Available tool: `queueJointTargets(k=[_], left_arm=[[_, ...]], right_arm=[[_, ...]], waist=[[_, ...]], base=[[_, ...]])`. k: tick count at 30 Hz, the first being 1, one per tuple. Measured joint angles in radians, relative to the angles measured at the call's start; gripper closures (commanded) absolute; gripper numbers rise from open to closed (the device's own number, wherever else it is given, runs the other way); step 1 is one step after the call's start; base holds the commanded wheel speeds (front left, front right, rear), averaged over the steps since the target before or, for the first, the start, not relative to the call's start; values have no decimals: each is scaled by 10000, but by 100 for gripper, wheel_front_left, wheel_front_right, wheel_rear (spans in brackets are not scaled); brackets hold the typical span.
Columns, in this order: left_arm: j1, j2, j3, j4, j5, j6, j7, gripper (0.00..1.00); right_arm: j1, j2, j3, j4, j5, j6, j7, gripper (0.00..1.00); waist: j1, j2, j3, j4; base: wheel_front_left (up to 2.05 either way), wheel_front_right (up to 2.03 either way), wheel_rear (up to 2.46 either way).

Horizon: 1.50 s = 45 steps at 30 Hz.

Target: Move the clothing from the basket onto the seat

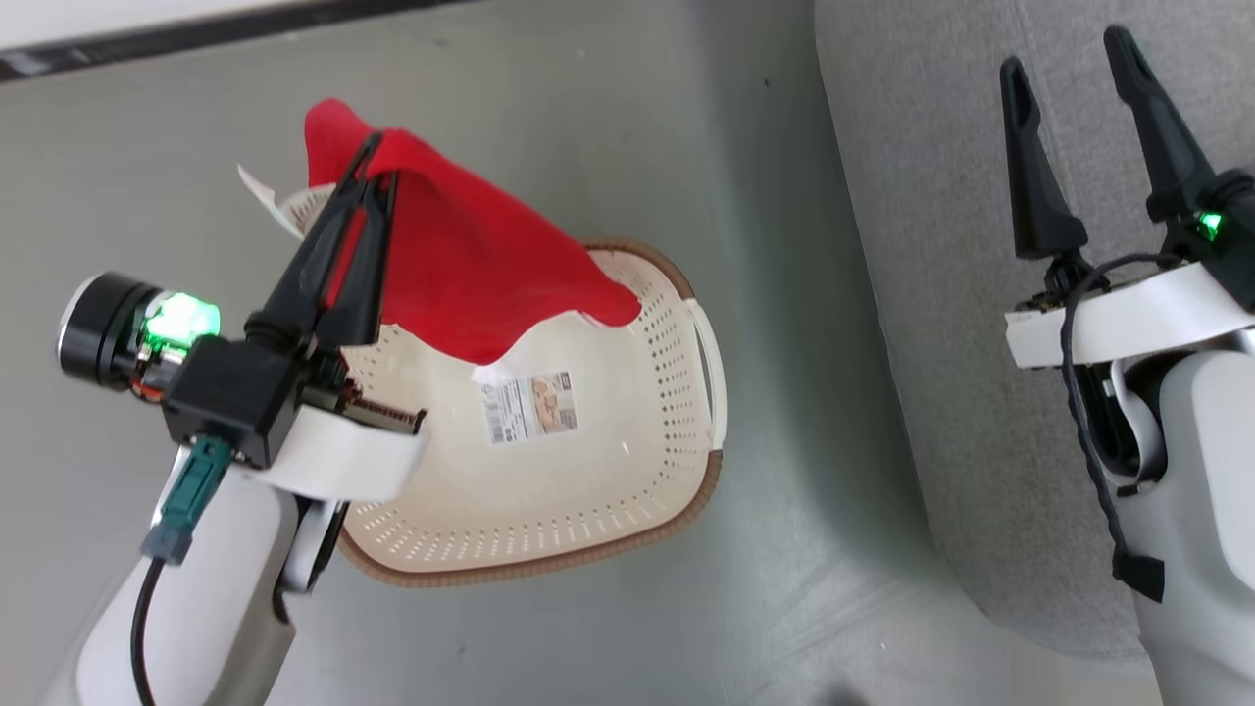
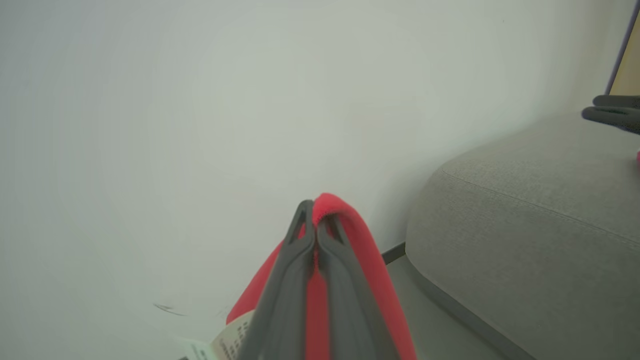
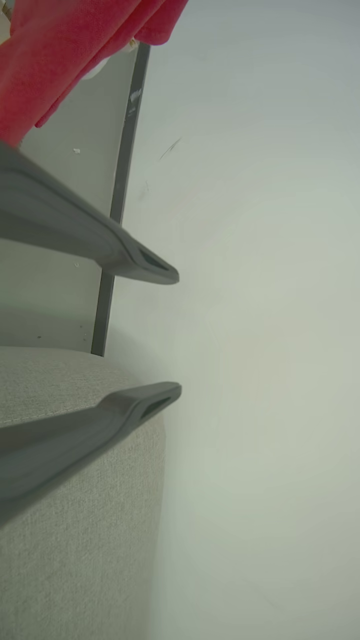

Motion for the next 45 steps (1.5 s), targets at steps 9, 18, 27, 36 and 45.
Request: queueJointTargets(k=[9,18,27,36,45], left_arm=[[774,502,4,-614,186,-6,0,100],[1230,462,-483,-593,-6,-201,73,100],[1406,215,-777,159,-309,-378,499,0],[1884,84,-846,652,-629,-376,694,0],[2254,15,-552,662,-805,-224,692,0]], right_arm=[[719,35,-393,198,17,0,0,0],[1617,125,-717,238,15,0,0,0],[2480,198,-855,286,0,0,0,0],[3191,203,-932,301,-92,0,0,0],[3677,194,-945,314,-94,0,2,0]], waist=[[0,0,-1041,343],[0,0,-2101,573],[0,0,-3039,644],[0,0,-3830,640],[-1,0,-4485,678]], base=[[0,0,0],[0,0,0],[0,0,0],[0,0,0],[0,0,0]])
